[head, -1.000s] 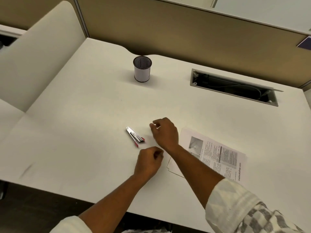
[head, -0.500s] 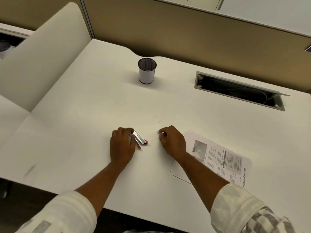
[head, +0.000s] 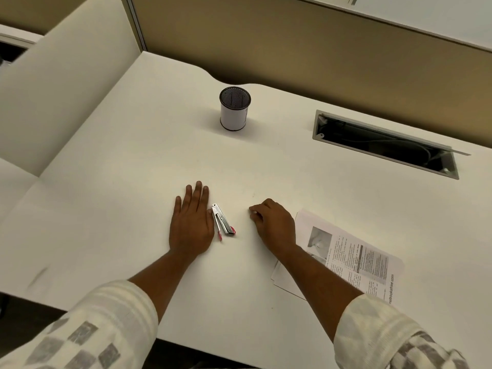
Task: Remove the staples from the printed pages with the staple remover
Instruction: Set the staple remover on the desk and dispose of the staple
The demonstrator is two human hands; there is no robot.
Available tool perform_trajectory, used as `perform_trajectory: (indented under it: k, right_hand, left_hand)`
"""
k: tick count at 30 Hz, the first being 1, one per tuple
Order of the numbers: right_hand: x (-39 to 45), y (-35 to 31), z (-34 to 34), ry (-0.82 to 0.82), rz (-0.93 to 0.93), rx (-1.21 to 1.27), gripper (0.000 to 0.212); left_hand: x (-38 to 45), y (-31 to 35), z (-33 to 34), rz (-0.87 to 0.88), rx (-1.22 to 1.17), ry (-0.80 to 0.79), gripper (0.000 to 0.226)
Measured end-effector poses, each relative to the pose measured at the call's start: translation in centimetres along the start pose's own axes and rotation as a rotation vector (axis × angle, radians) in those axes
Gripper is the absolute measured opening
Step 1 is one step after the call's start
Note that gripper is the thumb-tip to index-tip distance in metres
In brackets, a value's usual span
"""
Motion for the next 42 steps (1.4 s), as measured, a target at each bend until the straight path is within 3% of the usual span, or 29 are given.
perform_trajectory:
  k: [5, 12, 19, 22, 26, 29, 42]
  right_hand:
    - [1.0, -0.2, -0.1, -0.064, -0.102, -0.069, 0.017]
    - [-0.3, -1.4, 0.0, -0.025, -0.326, -0.284, 0.014]
    - [-0.7, -1.4, 0.0, -0.046, -0.453, -0.276, 0.015]
    - [1.0, 0.0, -0.1, -0.192, -0.234, -0.094, 0.023]
    - [2.1, 3.8, -0.1, -0.308, 0.289, 0.509, 0.019]
    - [1.6, 4.7, 0.1, -0.351, 0.545, 0.812, 0.03]
    - [0.5, 3.1, 0.4, -0.434, 0.813, 1.288, 0.02]
  left_hand:
    - [0.1, 0.1, 0.0, 0.009, 0.026, -0.011, 0.061]
    - [0.1, 0.2, -0.1, 0.016, 0.035, -0.015, 0.062]
    - [0.1, 0.4, -0.2, 0.02, 0.01, -0.005, 0.062]
    - [0.1, 0.3, -0.3, 0.02, -0.003, -0.001, 0.061]
    - [0.1, 0.3, -0.3, 0.018, -0.012, 0.005, 0.062]
    - [0.2, 0.2, -0.2, 0.017, -0.014, 0.006, 0.062]
    - [0.2, 0.3, -0.3, 0.006, 0.01, -0.018, 0.062]
Point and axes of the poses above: each hand's wrist, its own x-axis towards the middle knuckle, its own z-axis out of the palm, y = z × x, the point moved 7 cm from there along x, towards the middle knuckle, and after that the axes turned 5 degrees about -x, right-handed, at the moved point
